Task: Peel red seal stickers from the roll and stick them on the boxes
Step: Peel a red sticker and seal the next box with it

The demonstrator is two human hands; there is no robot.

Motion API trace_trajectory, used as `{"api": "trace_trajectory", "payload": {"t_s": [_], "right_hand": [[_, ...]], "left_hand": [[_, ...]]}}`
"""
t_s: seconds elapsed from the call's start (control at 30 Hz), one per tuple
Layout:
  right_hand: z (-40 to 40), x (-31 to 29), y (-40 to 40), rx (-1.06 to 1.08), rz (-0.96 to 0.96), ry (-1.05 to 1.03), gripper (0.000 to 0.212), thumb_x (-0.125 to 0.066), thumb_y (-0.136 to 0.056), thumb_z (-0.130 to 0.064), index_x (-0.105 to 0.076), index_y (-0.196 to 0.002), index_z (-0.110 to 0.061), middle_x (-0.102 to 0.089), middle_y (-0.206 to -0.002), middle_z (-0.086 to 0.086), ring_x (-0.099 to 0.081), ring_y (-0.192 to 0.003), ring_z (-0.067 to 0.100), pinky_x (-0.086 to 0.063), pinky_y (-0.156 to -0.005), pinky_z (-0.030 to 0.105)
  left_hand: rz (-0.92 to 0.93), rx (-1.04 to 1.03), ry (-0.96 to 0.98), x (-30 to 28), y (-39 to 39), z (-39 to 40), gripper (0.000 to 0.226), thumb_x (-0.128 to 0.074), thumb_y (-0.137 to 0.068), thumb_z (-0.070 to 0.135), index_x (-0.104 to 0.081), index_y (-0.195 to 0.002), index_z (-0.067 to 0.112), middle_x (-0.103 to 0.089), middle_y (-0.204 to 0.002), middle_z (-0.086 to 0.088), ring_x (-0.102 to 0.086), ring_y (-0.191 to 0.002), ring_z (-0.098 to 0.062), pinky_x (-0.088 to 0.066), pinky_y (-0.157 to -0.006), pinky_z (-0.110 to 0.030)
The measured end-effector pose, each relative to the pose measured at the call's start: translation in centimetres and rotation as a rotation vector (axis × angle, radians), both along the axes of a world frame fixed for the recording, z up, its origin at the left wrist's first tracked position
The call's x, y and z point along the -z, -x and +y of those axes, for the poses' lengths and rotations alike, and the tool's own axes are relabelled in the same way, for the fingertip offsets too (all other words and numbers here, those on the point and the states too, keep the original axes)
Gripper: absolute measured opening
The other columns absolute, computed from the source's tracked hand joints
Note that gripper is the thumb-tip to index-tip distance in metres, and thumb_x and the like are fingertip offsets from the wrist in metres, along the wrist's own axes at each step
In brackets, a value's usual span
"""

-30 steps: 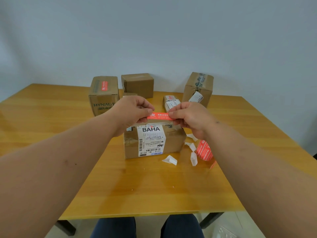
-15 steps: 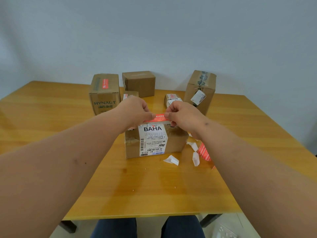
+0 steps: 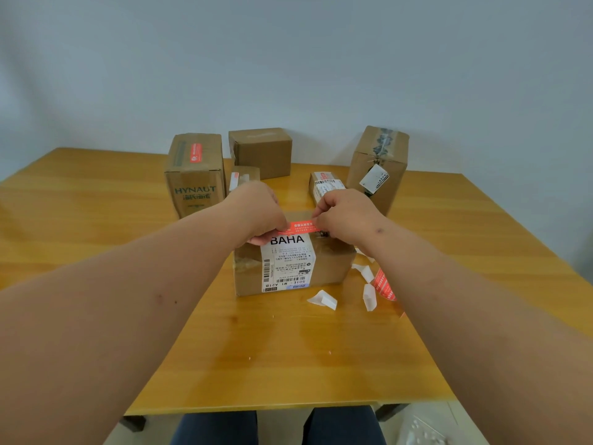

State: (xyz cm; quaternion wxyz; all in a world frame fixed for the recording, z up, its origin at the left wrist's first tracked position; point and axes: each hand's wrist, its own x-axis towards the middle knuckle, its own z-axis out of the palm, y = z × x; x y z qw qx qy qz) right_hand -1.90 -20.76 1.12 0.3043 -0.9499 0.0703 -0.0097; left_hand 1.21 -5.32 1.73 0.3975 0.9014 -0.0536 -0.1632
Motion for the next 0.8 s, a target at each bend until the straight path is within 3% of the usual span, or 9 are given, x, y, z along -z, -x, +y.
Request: {"api": "trace_trajectory", "payload": {"t_s": [0.1, 0.23, 0.3, 0.5, 0.63, 0.8], "right_hand": [[-0.1, 0.1, -0.2, 0.009, 0.013, 0.084, 0.013, -0.059, -0.088, -0.017, -0.069, -0.095, -0.020, -0.063, -0.096, -0.002, -0.059, -0.096, 0.018, -0.054, -0.086, 0.035], [-0.2, 0.3, -0.5, 0.005, 0.012, 0.169, 0.016, -0.056, -0.090, -0.018, -0.068, -0.102, -0.019, -0.063, -0.105, 0.002, -0.058, -0.099, 0.019, -0.054, -0.085, 0.033], [-0.1, 0.3, -0.7, 0.005, 0.016, 0.195, 0.018, -0.056, -0.091, -0.020, -0.067, -0.104, -0.017, -0.063, -0.107, 0.004, -0.058, -0.100, 0.020, -0.053, -0.085, 0.033], [-0.2, 0.3, -1.2, 0.000, 0.025, 0.211, 0.021, -0.060, -0.089, -0.019, -0.064, -0.109, -0.017, -0.061, -0.109, 0.002, -0.057, -0.102, 0.020, -0.051, -0.083, 0.029], [-0.4, 0.5, -1.5, 0.002, 0.043, 0.211, 0.019, -0.060, -0.089, -0.020, -0.064, -0.107, -0.015, -0.063, -0.105, 0.005, -0.060, -0.097, 0.019, -0.054, -0.085, 0.033], [-0.5, 0.6, -1.7, 0.006, 0.060, 0.216, 0.020, -0.062, -0.087, -0.019, -0.065, -0.106, -0.015, -0.063, -0.105, 0.005, -0.060, -0.097, 0.020, -0.055, -0.085, 0.034]], "left_hand": [[0.004, 0.019, -0.057, 0.2, -0.5, -0.7, 0.018, -0.068, -0.086, 0.006, -0.052, -0.079, 0.011, -0.059, -0.068, -0.011, -0.049, -0.044, -0.016, -0.043, -0.040, -0.020], [-0.046, 0.029, -0.140, 0.8, -1.1, -1.1, 0.010, -0.068, -0.087, 0.014, -0.060, -0.084, 0.008, -0.072, -0.082, -0.014, -0.069, -0.067, -0.025, -0.060, -0.068, -0.033], [-0.049, 0.025, -0.151, 1.0, -1.3, -1.2, 0.011, -0.068, -0.087, 0.015, -0.064, -0.091, 0.005, -0.074, -0.085, -0.016, -0.072, -0.073, -0.026, -0.061, -0.075, -0.037], [0.033, -0.006, -0.096, 0.6, -1.2, -1.1, 0.018, -0.070, -0.086, 0.011, -0.055, -0.078, 0.007, -0.060, -0.070, -0.012, -0.053, -0.051, -0.018, -0.045, -0.042, -0.021], [0.063, -0.022, 0.001, 0.6, -1.0, -0.6, 0.017, -0.070, -0.085, 0.004, -0.057, -0.075, 0.003, -0.059, -0.066, -0.015, -0.049, -0.048, -0.020, -0.041, -0.045, -0.026], [0.120, -0.060, 0.104, 0.4, -0.8, -0.1, 0.018, -0.070, -0.083, -0.003, -0.058, -0.071, 0.000, -0.056, -0.057, -0.012, -0.047, -0.041, -0.014, -0.041, -0.038, -0.020]]}}
